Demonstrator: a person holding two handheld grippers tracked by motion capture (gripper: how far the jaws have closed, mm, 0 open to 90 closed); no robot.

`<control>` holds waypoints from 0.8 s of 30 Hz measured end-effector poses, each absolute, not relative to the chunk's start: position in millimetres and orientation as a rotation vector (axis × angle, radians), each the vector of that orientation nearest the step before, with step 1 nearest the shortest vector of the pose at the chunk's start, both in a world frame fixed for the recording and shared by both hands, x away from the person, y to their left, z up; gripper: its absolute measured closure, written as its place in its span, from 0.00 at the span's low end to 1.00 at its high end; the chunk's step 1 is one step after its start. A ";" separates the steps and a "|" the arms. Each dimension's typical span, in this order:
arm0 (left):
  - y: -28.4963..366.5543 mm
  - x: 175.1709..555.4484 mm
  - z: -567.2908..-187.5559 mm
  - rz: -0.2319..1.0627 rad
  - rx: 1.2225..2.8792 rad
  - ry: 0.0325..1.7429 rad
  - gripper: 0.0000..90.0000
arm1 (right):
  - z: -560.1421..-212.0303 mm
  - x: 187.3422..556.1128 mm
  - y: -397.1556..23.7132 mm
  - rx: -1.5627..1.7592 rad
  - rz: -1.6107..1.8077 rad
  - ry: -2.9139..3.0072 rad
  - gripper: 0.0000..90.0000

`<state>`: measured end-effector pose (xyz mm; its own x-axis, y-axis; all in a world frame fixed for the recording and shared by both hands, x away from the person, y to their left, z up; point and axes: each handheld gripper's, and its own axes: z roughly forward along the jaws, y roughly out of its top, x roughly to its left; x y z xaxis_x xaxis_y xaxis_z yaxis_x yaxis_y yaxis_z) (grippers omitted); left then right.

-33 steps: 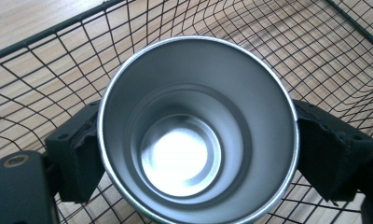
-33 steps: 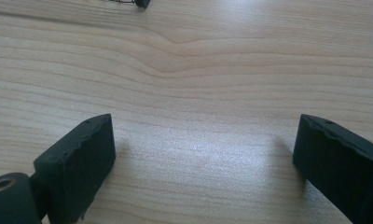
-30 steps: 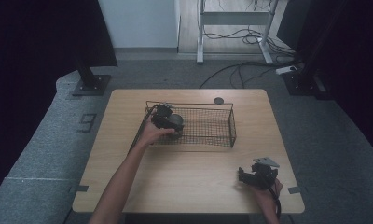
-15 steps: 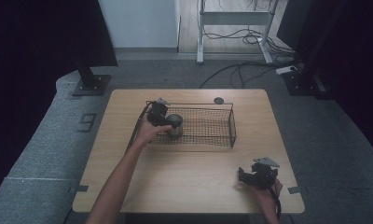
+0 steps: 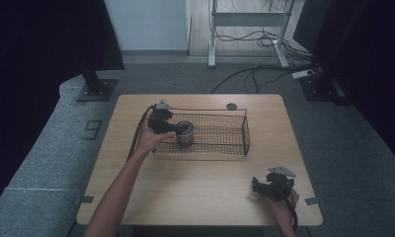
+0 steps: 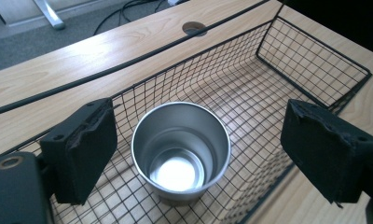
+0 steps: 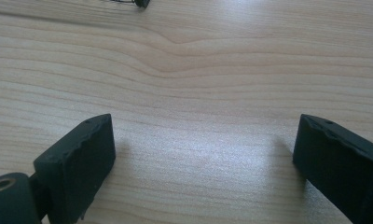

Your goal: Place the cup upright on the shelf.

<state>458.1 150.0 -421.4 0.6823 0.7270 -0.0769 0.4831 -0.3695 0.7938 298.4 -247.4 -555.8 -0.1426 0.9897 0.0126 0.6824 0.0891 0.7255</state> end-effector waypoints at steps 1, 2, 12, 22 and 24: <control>151.3 454.8 -420.3 0.362 2.040 0.925 0.12 | -555.8 298.4 -247.4 1.639 0.821 1.882 0.06; 152.7 451.2 -419.3 0.365 2.038 0.915 0.12 | -555.8 298.4 -247.4 1.639 0.821 1.883 0.06; 178.4 407.6 -411.2 0.365 1.988 0.878 0.13 | -555.8 298.4 -247.4 1.639 0.821 1.882 0.06; 206.9 364.7 -428.2 0.402 1.968 0.909 0.15 | -555.6 298.4 -247.3 1.642 0.821 1.882 0.06; 211.2 356.5 -435.4 0.401 1.971 0.916 0.15 | -555.6 298.4 -247.3 1.642 0.821 1.882 0.06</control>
